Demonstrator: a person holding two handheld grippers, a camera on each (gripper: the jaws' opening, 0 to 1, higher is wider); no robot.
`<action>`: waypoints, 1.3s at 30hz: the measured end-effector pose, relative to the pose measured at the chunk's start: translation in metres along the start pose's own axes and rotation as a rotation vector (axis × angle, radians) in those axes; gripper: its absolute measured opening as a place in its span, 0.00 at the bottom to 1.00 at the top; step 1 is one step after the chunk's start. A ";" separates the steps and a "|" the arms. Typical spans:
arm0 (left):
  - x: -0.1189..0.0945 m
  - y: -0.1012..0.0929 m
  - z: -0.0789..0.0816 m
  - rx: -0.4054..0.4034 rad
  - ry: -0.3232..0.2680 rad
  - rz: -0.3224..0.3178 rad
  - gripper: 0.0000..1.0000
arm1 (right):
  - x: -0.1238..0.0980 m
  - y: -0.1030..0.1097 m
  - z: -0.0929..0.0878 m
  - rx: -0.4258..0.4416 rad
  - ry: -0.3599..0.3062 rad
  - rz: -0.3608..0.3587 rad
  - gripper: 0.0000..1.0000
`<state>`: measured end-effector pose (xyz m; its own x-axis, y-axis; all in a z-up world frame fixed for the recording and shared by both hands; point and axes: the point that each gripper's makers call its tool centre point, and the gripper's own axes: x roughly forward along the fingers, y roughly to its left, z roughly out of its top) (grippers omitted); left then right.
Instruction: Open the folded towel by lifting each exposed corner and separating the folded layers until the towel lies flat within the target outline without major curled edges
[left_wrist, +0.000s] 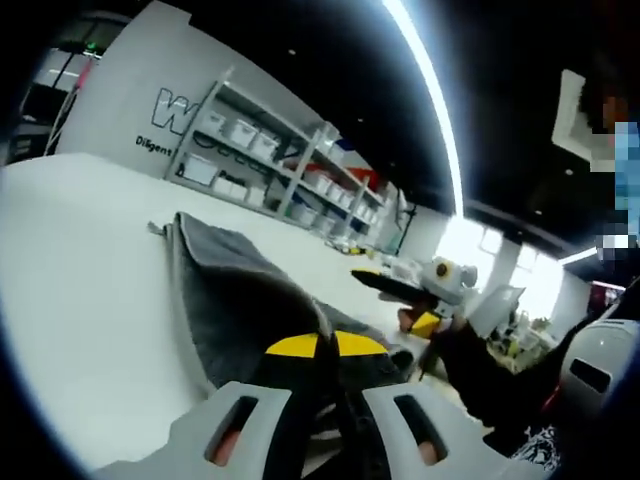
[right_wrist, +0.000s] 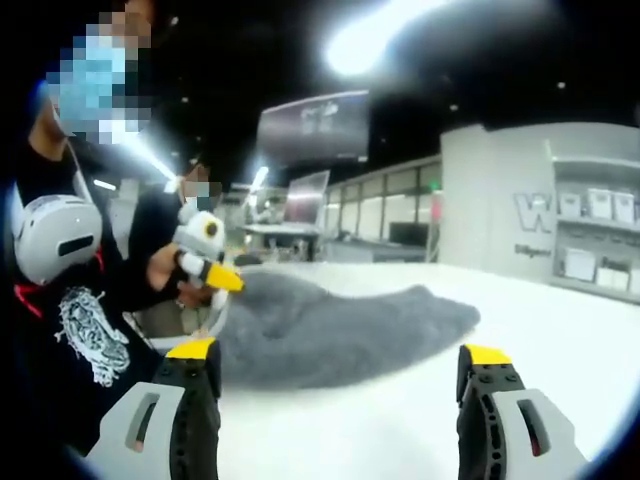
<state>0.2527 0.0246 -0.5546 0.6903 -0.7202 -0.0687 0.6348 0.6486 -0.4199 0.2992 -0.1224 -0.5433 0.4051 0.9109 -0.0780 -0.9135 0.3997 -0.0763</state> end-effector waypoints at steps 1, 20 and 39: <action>-0.002 0.001 -0.001 0.003 -0.001 0.004 0.02 | 0.000 0.000 0.000 -0.001 0.000 0.001 0.99; -0.032 0.022 0.002 0.154 -0.015 0.118 0.18 | 0.001 -0.006 0.005 -0.010 0.014 0.000 0.99; -0.045 0.038 0.053 0.365 0.046 0.189 1.00 | -0.009 -0.036 0.053 -0.039 0.119 -0.077 1.00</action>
<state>0.2644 0.0945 -0.5199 0.7958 -0.5847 -0.1573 0.5853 0.8094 -0.0476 0.3262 -0.1391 -0.4869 0.4775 0.8584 -0.1875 -0.8784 0.4614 -0.1247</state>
